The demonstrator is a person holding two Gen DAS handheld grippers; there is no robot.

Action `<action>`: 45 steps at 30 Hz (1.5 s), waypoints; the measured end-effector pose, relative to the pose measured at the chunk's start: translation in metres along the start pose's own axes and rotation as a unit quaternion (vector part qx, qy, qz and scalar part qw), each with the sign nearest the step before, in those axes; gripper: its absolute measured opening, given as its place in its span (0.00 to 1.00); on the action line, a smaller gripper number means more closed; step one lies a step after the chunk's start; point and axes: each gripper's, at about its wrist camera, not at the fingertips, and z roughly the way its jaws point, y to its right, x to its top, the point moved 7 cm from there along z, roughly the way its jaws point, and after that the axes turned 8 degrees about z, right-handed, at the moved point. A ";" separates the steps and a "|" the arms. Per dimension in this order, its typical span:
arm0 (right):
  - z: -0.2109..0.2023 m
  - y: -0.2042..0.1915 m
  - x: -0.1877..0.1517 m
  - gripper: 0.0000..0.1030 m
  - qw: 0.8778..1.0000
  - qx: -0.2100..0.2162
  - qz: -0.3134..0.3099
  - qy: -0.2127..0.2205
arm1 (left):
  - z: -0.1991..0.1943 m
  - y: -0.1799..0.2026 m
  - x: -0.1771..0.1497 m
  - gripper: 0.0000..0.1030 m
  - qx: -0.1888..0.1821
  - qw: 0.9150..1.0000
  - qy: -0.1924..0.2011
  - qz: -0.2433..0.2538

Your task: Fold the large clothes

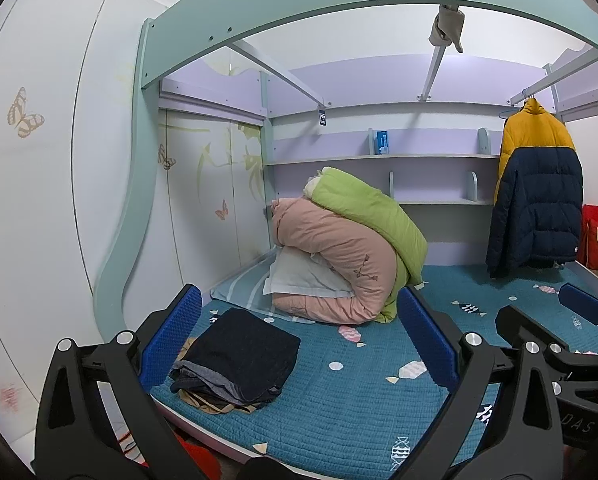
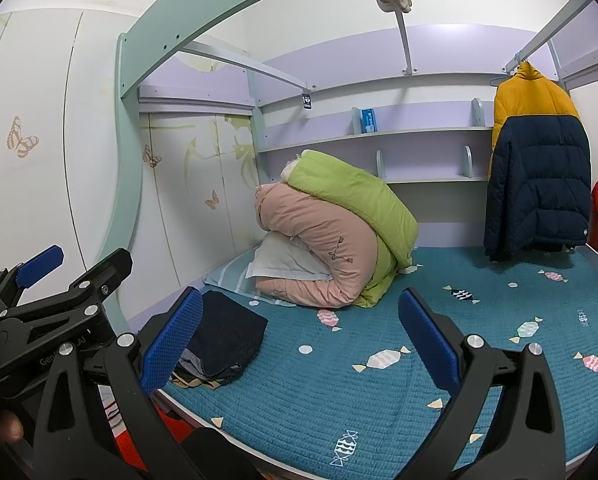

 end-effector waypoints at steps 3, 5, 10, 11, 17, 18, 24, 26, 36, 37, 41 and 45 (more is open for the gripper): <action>0.000 -0.001 0.000 0.92 1.000 -0.001 0.000 -0.001 | 0.000 0.000 0.000 0.95 0.001 1.000 0.000 0.001; 0.000 -0.001 0.000 0.92 1.000 -0.002 0.000 -0.001 | 0.000 0.000 0.000 0.95 0.000 1.000 -0.001 0.000; 0.000 -0.001 0.000 0.92 1.000 -0.002 0.001 -0.001 | 0.000 0.000 0.000 0.95 0.000 1.000 0.000 0.000; 0.000 -0.001 0.000 0.92 1.000 -0.002 0.001 -0.001 | 0.000 0.000 0.000 0.95 0.000 1.000 0.000 0.001; 0.000 -0.002 0.000 0.92 1.000 -0.002 0.001 0.000 | 0.000 0.000 -0.001 0.95 0.000 1.000 0.000 0.000; 0.000 -0.001 0.000 0.92 1.000 -0.002 0.000 -0.001 | 0.000 0.000 -0.001 0.95 0.000 1.000 0.000 0.000; 0.000 -0.001 0.000 0.92 1.000 -0.003 0.001 -0.001 | 0.000 -0.001 -0.001 0.95 0.000 1.000 -0.001 0.001; 0.000 -0.001 0.001 0.92 1.000 -0.003 0.002 -0.002 | 0.000 0.000 -0.001 0.95 0.000 1.000 -0.001 0.000; 0.002 0.003 0.002 0.92 1.000 -0.002 0.006 -0.004 | -0.001 0.000 -0.001 0.95 0.003 1.000 -0.001 0.002; 0.003 0.004 0.002 0.92 1.000 -0.003 0.007 -0.004 | 0.000 -0.001 -0.001 0.95 0.003 1.000 -0.001 0.004; 0.004 0.009 0.001 0.92 1.000 -0.004 0.012 -0.005 | 0.002 -0.004 -0.001 0.95 0.004 1.000 -0.004 0.007; 0.007 0.014 -0.001 0.92 1.000 -0.004 0.017 -0.007 | 0.006 -0.004 -0.002 0.95 0.006 1.000 -0.006 0.014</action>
